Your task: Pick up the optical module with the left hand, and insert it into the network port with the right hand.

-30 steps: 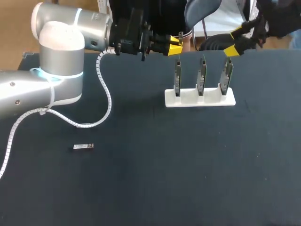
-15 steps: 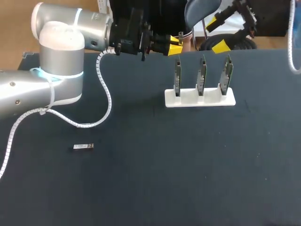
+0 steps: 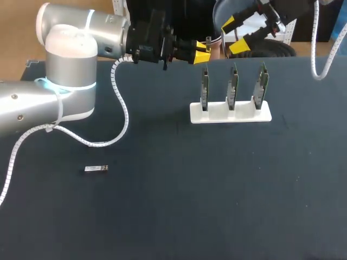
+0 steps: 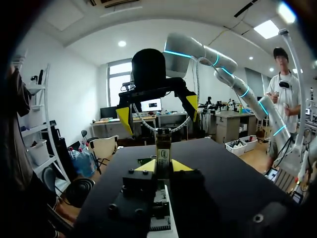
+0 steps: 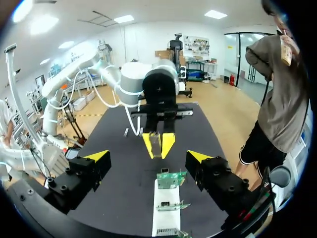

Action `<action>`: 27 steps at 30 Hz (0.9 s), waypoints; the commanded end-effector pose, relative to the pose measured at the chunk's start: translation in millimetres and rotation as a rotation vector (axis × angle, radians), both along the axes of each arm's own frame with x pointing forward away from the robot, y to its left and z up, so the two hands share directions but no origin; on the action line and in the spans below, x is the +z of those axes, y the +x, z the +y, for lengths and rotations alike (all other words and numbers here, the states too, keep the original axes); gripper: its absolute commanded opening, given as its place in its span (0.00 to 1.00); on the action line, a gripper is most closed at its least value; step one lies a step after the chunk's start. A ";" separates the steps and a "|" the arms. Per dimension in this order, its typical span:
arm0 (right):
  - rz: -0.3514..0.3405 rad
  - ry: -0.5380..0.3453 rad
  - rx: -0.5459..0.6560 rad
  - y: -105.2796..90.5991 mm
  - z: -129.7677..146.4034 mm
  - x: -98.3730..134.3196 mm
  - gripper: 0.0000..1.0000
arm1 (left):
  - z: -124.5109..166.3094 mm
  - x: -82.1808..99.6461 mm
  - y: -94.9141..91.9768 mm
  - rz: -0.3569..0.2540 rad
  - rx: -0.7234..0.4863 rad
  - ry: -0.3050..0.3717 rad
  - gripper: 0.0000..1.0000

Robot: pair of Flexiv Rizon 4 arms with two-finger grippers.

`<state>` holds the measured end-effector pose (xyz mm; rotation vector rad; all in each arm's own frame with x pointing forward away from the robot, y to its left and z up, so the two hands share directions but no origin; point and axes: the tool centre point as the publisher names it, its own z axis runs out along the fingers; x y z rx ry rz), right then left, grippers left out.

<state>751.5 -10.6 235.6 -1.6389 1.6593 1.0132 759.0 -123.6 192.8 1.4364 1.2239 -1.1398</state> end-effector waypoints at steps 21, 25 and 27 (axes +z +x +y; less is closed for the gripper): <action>-0.085 0.022 -0.064 -2.4 36.3 -2.0 1.00 | 0.4 -0.4 0.9 -0.001 -0.002 -0.002 0.00; -0.074 0.020 -0.048 0.3 39.5 -2.9 1.00 | 0.4 -0.4 0.9 -0.001 -0.002 -0.002 0.00; -0.071 0.020 -0.043 1.8 40.9 -3.6 1.00 | 0.4 -0.4 0.9 -0.001 -0.002 -0.002 0.00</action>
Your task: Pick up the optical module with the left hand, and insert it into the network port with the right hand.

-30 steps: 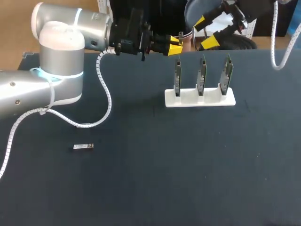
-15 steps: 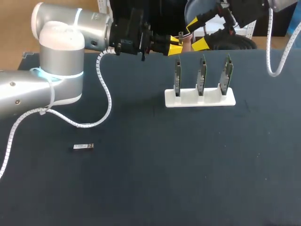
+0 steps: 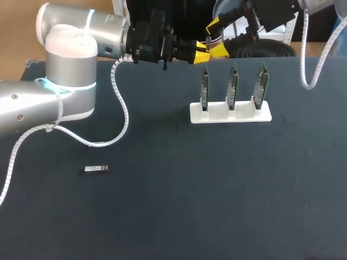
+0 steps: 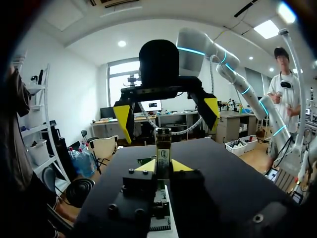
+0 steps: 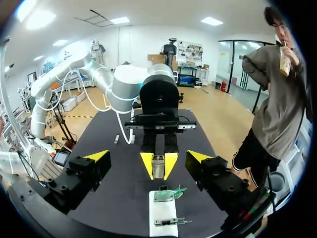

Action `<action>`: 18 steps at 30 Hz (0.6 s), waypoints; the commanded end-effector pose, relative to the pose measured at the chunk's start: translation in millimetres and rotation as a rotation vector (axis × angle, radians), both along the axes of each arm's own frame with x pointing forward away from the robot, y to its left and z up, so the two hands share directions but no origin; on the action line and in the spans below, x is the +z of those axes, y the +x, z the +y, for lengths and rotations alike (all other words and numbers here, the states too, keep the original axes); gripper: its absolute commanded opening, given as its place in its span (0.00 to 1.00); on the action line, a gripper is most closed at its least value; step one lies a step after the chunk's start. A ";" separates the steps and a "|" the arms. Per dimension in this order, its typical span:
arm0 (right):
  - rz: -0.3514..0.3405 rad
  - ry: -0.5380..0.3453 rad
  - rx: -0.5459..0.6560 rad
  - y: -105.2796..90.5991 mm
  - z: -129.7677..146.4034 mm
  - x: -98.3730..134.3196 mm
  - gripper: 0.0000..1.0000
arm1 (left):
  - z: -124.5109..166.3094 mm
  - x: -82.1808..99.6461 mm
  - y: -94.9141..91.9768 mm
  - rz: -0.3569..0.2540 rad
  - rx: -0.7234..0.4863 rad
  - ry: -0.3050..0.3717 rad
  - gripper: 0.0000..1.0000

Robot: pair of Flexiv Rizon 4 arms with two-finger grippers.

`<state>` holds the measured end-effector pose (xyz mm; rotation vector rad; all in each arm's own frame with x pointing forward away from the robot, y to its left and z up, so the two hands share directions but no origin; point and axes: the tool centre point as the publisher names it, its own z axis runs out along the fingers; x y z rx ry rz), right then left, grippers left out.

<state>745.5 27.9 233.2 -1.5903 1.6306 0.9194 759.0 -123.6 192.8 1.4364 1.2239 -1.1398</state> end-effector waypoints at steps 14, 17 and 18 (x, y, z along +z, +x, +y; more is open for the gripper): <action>0.019 0.008 0.022 11.9 6.7 -1.4 1.00 | 0.4 -0.4 0.9 -0.001 -0.002 -0.002 0.00; 0.026 0.010 0.015 11.6 6.9 -2.3 0.35 | 0.4 -0.4 0.9 -0.001 -0.002 -0.002 0.00; 0.027 0.011 0.015 11.6 7.2 -2.5 0.00 | 0.4 -0.4 0.9 -0.001 -0.002 -0.002 0.00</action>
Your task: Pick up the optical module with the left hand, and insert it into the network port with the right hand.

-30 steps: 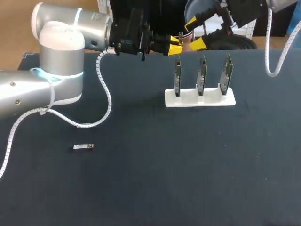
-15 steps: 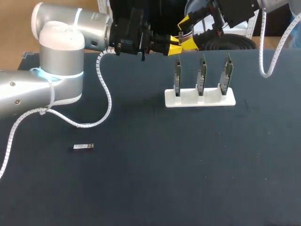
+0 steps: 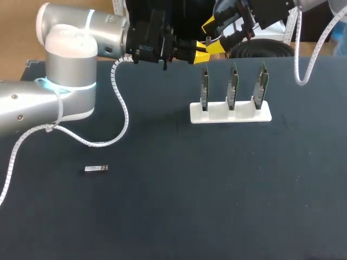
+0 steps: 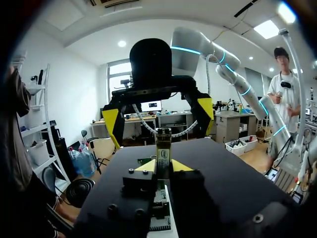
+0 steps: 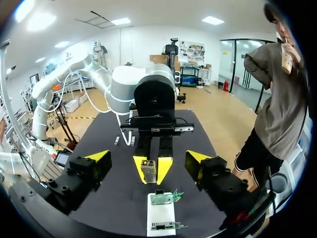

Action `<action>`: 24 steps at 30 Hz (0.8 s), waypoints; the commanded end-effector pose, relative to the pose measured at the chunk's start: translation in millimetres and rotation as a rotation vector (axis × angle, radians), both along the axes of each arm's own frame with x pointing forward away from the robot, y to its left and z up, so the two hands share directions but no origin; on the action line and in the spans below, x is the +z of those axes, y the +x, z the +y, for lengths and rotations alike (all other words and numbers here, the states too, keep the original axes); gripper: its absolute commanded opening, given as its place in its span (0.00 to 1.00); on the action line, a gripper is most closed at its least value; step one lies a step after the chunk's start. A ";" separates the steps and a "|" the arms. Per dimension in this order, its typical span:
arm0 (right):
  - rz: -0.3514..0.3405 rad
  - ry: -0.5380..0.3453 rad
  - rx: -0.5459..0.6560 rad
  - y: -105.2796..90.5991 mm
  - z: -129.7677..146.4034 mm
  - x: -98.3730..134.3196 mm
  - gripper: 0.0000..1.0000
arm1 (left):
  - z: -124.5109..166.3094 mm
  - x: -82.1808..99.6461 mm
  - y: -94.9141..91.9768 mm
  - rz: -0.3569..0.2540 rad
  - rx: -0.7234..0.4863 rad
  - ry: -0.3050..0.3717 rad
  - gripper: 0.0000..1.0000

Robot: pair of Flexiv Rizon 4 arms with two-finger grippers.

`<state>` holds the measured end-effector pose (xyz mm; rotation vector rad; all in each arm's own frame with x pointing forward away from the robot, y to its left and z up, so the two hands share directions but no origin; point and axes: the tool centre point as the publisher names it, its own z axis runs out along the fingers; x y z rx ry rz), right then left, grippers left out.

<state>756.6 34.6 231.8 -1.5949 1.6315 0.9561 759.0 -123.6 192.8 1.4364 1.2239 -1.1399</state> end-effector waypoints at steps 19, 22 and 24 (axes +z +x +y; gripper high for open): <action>0.002 0.006 -0.025 -1.9 1.2 -0.7 0.00 | 0.5 -0.4 0.9 -0.001 -0.002 -0.002 0.00; 0.002 0.007 -0.025 -2.4 1.3 -0.5 0.00 | 0.5 -0.4 0.9 -0.001 -0.002 -0.002 0.00; 0.002 0.007 -0.025 -2.8 1.2 -0.3 0.00 | 0.5 -0.4 0.9 -0.001 -0.002 -0.002 1.00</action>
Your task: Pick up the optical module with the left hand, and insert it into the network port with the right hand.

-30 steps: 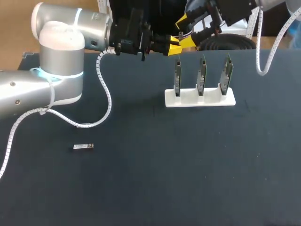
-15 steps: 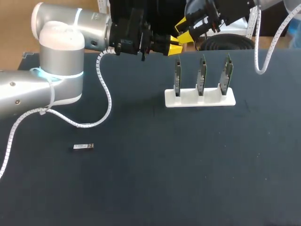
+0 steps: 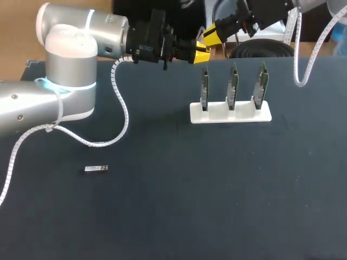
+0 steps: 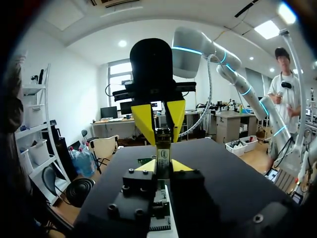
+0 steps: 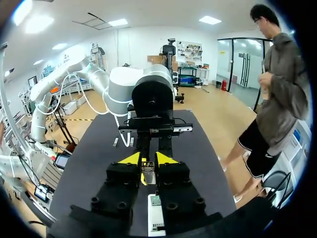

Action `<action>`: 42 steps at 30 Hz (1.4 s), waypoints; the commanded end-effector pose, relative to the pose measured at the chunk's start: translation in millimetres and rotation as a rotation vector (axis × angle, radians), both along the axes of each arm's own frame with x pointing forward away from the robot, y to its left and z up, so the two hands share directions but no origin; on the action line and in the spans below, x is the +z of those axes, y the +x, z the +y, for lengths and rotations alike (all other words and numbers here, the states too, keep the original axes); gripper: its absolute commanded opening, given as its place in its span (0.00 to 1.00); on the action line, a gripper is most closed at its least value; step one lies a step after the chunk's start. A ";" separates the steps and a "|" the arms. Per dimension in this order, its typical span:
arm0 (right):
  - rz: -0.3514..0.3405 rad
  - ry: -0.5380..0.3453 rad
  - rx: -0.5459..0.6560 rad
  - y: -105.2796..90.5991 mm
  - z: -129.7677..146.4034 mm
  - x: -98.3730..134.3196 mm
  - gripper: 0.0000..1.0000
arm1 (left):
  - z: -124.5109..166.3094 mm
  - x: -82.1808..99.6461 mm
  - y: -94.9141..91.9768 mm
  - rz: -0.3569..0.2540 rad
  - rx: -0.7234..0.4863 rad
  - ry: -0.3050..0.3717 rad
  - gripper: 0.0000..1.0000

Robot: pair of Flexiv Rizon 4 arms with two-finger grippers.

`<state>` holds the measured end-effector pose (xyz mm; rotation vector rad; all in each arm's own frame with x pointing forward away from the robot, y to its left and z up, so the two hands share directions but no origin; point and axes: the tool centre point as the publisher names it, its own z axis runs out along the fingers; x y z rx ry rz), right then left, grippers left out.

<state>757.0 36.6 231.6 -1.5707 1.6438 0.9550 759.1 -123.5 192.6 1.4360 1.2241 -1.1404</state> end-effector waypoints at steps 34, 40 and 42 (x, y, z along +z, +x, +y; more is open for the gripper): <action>-0.002 0.014 -0.011 -8.9 -1.7 1.6 0.00 | 50.3 -61.0 -6.5 0.012 0.079 0.423 1.00; -0.001 0.015 -0.011 -10.3 -1.7 1.7 0.00 | 53.2 -67.4 -2.5 0.027 0.111 0.437 1.00; -0.001 0.015 -0.012 -10.8 -2.0 1.9 0.00 | 52.7 -69.4 -2.2 0.032 0.113 0.437 1.00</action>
